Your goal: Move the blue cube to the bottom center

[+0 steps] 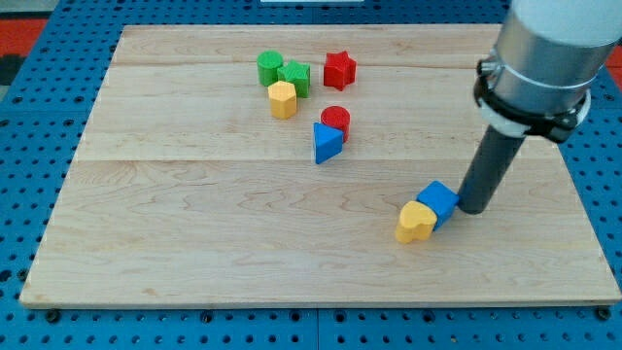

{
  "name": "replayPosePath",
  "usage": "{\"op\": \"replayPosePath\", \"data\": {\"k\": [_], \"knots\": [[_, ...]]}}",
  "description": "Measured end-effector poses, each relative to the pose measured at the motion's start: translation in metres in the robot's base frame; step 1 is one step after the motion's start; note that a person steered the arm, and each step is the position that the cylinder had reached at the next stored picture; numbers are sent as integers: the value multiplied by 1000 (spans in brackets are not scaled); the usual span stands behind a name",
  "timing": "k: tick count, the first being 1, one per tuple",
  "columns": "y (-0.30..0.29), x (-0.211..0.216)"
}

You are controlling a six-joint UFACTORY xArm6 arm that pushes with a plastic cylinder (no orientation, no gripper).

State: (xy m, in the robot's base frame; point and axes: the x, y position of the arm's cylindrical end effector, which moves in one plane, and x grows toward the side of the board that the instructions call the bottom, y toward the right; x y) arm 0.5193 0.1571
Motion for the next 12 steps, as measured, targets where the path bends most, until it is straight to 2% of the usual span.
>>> {"op": "replayPosePath", "data": {"k": [1,2,3,4,5,6,7,8,9,10,11,12], "knots": [[-64,5],[-90,34],[-89,41],[-53,44],[-46,68],[-72,99],[-115,98],[-117,67],[-58,65],[13,44],[-26,12],[-93,-10]]}}
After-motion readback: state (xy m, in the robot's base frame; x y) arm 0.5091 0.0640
